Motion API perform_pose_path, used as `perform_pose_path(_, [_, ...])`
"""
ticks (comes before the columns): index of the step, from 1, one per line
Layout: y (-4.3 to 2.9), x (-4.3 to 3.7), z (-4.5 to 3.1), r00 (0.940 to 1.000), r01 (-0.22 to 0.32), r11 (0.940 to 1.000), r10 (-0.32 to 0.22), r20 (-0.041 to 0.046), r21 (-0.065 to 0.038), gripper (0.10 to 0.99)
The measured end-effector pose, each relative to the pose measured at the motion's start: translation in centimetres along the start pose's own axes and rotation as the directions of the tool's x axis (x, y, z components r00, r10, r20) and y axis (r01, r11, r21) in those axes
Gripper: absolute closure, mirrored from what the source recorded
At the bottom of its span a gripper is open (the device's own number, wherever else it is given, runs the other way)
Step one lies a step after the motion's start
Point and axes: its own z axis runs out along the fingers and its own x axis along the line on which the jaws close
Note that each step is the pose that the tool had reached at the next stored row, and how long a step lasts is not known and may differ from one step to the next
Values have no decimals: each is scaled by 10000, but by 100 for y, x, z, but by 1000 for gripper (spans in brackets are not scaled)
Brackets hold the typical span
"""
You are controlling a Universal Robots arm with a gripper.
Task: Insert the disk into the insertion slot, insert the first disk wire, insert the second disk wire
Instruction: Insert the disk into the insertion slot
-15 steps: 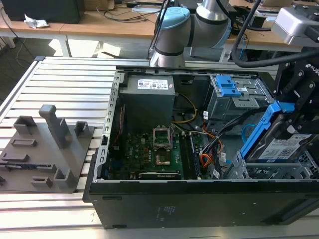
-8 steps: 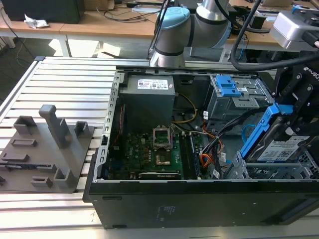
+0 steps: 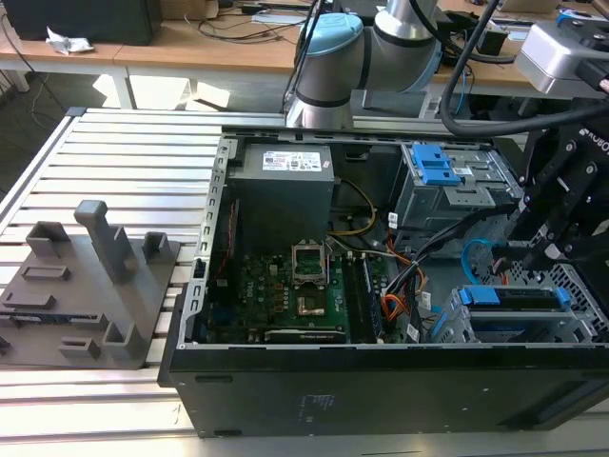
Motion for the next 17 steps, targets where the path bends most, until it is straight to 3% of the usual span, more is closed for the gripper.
perform_pose_path(5, [0, 0, 3, 10000, 0, 10000, 0, 0, 0, 973])
perform_pose_path(14, [0, 0, 6, 10000, -1, 10000, 1, 1, 0, 980])
perform_pose_path(17, [-44, -1, 18, 10000, -1, 10000, 1, 2, -8, 980])
